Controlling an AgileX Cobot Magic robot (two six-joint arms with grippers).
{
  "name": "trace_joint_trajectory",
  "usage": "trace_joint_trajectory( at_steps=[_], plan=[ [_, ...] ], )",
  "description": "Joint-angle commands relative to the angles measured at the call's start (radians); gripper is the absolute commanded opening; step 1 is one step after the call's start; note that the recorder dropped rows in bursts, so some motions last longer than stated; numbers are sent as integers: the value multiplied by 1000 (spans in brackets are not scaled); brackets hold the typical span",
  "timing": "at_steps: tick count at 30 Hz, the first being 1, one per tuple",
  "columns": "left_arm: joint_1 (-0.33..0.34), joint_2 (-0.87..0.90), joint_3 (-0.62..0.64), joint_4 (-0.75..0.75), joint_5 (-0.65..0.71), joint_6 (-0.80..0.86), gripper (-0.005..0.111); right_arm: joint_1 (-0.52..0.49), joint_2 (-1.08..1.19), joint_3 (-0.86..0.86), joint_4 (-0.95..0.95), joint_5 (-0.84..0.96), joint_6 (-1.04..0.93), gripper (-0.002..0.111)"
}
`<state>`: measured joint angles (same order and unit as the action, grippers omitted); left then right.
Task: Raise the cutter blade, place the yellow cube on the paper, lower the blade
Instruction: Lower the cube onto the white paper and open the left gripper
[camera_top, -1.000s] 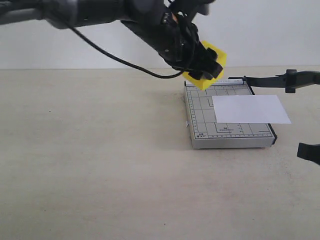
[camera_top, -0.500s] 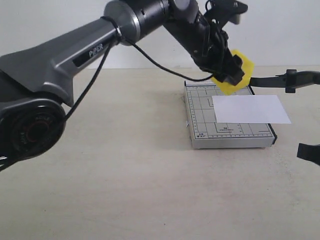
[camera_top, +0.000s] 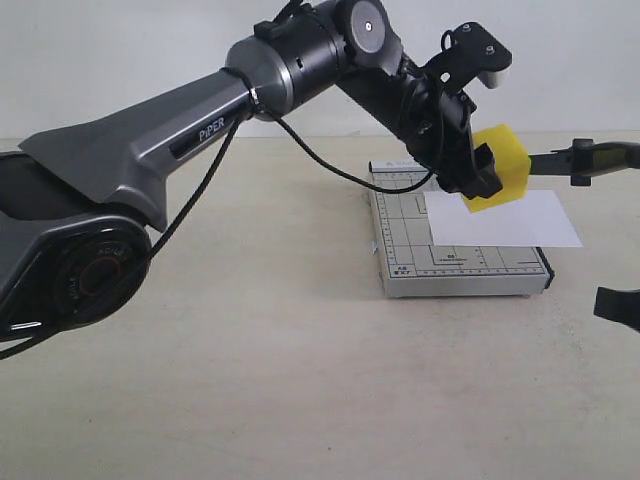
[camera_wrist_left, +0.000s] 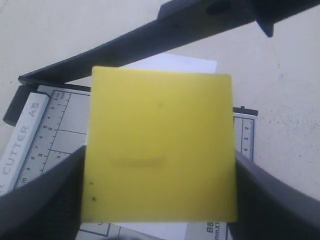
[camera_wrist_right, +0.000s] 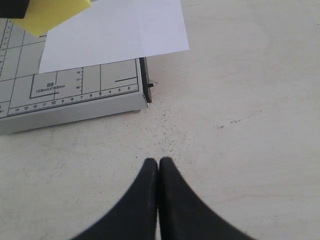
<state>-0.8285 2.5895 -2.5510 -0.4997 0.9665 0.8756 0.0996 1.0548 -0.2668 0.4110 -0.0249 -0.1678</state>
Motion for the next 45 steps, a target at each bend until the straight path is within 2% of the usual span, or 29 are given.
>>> trace_joint_trajectory(
  at_steps=[1, 18, 30, 32, 45],
  plan=[
    [-6, 20, -6, -14, -16, 60, 4, -1, -7, -5, 0, 0, 6, 0],
    [-6, 69, -6, -17, -28, 89, 4, -1, -7, -5, 0, 14, 12, 0],
    [-6, 69, -6, -21, -100, 89, 6, -1, -7, -5, 0, 14, 12, 0],
    [-6, 71, -6, -21, -98, 89, 12, -1, -7, -5, 0, 14, 12, 0],
    [-8, 87, -6, -43, -146, 82, 74, -1, -7, -5, 0, 19, 12, 0]
  ],
)
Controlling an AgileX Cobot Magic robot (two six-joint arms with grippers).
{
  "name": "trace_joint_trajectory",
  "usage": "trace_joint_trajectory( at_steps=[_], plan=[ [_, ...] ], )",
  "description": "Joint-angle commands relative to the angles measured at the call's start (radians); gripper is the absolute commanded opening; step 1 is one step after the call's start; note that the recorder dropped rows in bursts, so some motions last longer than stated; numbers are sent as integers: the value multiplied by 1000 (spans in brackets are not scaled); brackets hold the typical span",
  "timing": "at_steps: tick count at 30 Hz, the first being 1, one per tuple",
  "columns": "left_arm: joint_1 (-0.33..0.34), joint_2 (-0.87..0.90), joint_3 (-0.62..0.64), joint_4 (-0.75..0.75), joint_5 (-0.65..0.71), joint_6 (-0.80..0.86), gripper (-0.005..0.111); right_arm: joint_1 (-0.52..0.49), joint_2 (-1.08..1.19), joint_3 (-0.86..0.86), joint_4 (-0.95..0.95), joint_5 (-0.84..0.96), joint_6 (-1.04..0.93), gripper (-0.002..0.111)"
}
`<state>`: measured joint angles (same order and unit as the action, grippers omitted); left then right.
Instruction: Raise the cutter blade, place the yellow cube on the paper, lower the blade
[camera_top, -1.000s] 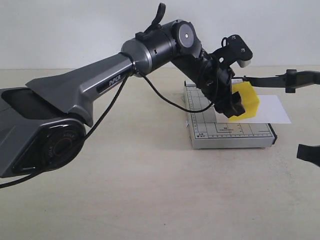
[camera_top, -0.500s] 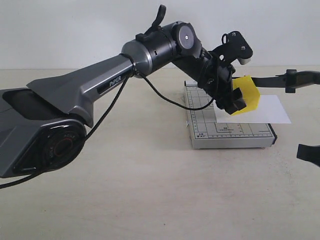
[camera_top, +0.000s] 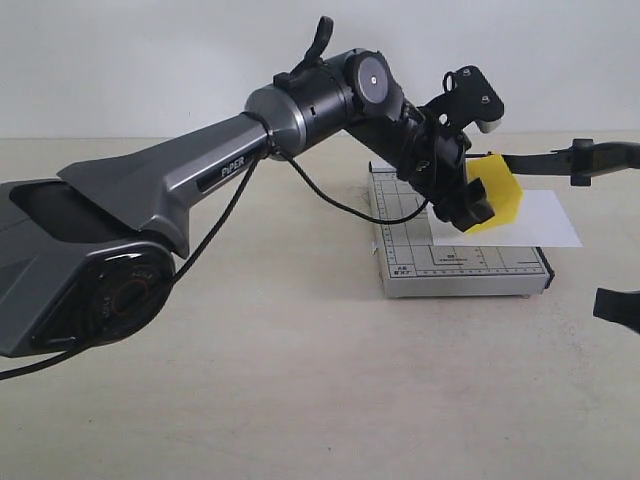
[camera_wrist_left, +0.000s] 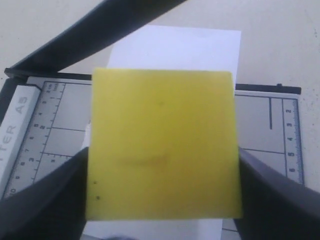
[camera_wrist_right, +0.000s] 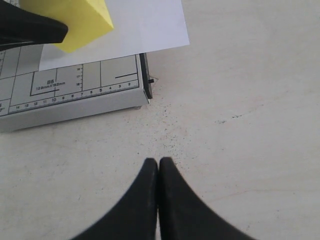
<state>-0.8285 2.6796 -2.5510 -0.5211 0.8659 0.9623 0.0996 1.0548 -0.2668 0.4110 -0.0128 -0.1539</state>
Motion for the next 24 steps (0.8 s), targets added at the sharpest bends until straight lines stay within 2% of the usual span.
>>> trace_joint_trajectory(
  at_steps=[1, 12, 15, 17, 19, 20, 22, 24],
  plan=[
    [-8, -3, -6, -21, -51, -5, 78, -1, -7, -5, 0, 7, -2, 0],
    [-8, -44, -6, -13, -54, -21, 80, -1, -7, -5, 0, 41, -2, 0],
    [-8, -108, -6, 56, -45, -109, 79, -1, -9, -5, 0, 41, -2, 0],
    [-6, -160, -6, 155, -42, -235, 76, -1, -9, -5, 0, 41, -2, 0],
    [-6, -204, -6, 265, -17, -367, 66, -1, -9, -5, 0, 41, -2, 0],
    [-6, -226, -6, 317, 9, -429, 58, -1, -9, -5, 0, 41, -2, 0],
    [-5, -260, -6, 387, 61, -539, 37, -1, -9, -5, 0, 41, -2, 0],
    [2, -277, -6, 406, 116, -619, 8, -1, -9, -5, 0, 41, -2, 0]
  ],
)
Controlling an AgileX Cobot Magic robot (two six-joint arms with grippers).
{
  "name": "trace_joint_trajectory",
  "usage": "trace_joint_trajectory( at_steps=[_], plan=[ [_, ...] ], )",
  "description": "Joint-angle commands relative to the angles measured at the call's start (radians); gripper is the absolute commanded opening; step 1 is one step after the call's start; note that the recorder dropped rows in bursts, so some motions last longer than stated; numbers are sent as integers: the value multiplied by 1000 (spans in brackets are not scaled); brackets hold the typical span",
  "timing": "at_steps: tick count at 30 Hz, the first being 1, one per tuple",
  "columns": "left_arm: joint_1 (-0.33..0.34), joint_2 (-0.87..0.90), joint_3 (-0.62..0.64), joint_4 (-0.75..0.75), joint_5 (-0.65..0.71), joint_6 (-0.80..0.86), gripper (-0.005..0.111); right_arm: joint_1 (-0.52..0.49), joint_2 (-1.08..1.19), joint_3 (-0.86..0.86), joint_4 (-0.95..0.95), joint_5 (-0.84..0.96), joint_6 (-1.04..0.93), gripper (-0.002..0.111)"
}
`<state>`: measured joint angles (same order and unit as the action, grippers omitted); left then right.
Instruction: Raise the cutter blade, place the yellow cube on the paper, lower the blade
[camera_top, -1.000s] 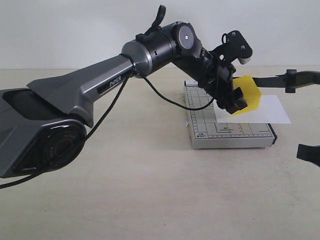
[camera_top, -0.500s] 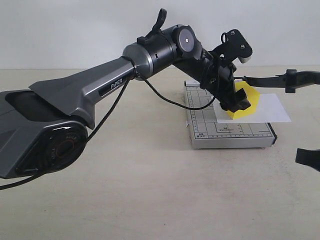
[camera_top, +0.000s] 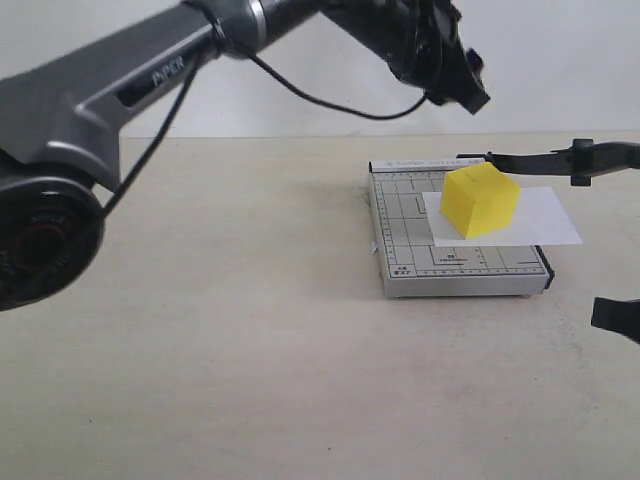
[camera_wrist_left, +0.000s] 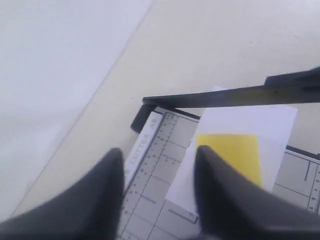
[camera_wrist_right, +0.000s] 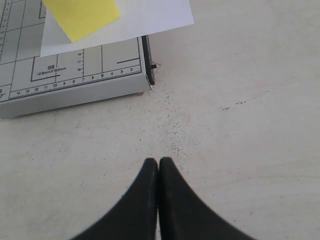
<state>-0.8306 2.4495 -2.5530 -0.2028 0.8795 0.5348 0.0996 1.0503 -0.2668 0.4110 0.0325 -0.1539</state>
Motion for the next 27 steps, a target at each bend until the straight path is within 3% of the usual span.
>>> trace_joint_trajectory(
  at_steps=[1, 5, 10, 13, 17, 18, 19, 20, 21, 22, 23, 24, 25, 27],
  plan=[
    [7, -50, -4, 88, 123, -218, 5, -1, -5, -5, 0, -4, -2, 0],
    [23, -52, -4, 157, 139, -428, 4, -1, -5, -5, 0, -4, -2, 0],
    [21, -70, -4, 439, 148, -778, 4, -1, -5, -5, 0, -2, -2, 0],
    [13, -100, -1, 495, 163, -785, 4, -1, -5, -5, 0, -2, -2, 0],
    [-16, -188, 119, 596, 142, -745, 4, -1, -5, -5, 0, -2, -2, 0],
    [-16, -217, 184, 600, 115, -741, 4, -1, -5, -5, 0, -2, -2, 0],
    [-16, -312, 371, 592, -11, -743, 4, -1, -5, -5, 0, -2, -2, 0],
    [-16, -373, 468, 592, -82, -746, 4, -1, -5, -5, 0, -2, -2, 0],
    [-3, -505, 736, 637, -282, -787, 4, -1, -5, -5, 0, -2, -8, 0],
    [9, -555, 843, 652, -369, -807, 4, -1, -5, -5, 0, -2, -10, 0],
    [57, -671, 1097, 672, -517, -838, 4, -1, -5, -5, 0, -2, -12, 0],
    [92, -713, 1211, 674, -569, -854, 4, -1, -5, -5, 0, -2, -12, 0],
    [175, -805, 1400, 672, -690, -920, 4, -1, -5, -5, 0, -2, -12, 0],
    [324, -928, 1577, 672, -844, -1028, 4, -1, -5, -5, 0, -2, -12, 0]
  ],
)
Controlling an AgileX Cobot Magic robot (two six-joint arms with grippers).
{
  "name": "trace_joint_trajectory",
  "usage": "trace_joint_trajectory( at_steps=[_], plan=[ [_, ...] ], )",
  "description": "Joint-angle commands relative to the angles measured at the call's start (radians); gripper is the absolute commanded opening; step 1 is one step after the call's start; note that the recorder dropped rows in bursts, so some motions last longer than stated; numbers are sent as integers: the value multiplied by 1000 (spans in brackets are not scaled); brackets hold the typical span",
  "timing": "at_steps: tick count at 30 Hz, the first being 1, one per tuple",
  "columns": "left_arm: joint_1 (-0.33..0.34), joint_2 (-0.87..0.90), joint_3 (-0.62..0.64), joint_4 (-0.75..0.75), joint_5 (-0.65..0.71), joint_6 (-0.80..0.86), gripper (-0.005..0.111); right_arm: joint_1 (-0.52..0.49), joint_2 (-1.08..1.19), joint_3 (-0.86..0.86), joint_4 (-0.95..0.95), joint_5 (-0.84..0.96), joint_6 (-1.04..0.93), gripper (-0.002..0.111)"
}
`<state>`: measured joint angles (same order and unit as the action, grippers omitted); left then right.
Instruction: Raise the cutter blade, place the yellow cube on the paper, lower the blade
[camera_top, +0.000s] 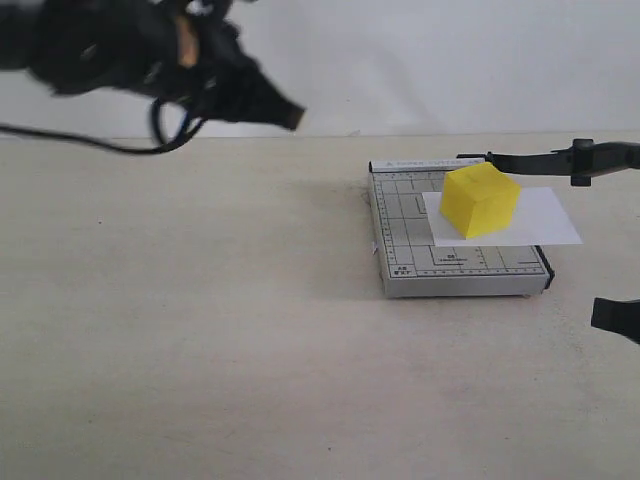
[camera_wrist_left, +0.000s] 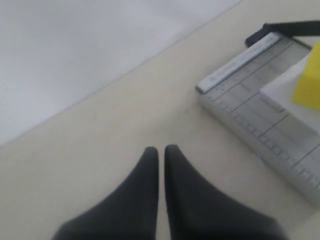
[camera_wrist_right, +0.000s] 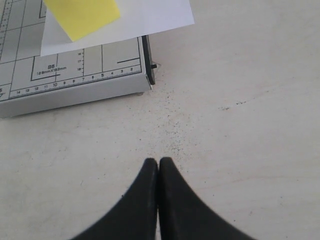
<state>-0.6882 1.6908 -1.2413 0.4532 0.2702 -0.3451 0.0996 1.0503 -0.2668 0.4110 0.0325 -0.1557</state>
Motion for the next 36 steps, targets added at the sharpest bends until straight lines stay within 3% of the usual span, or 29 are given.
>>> trace_joint_trajectory(
  at_steps=[1, 4, 7, 14, 21, 25, 32, 36],
  plan=[
    [266, -226, 315, 15, -282, -159, 4, -1, -5, -5, 0, -2, -10, 0],
    [505, -428, 359, 38, -160, -107, 4, -1, -5, -5, 0, -2, -10, 0],
    [635, -714, 363, 46, 10, 6, 4, -1, -5, -5, 0, -14, -10, 0],
    [657, -1196, 480, 3, 180, 21, 4, -1, -5, -5, 0, -169, -12, 0],
    [657, -1564, 730, 5, 396, 3, 4, -1, -5, -5, -8, -221, -10, 0],
    [657, -1662, 872, -31, 357, -12, 4, -1, -5, -5, -9, -197, -10, 0],
    [657, -1684, 1088, -27, 85, -44, 4, -1, -5, -5, -9, -127, -10, 0],
    [657, -1684, 1182, 8, 69, -44, 4, -1, -18, -5, -23, -141, -12, 0]
  ],
)
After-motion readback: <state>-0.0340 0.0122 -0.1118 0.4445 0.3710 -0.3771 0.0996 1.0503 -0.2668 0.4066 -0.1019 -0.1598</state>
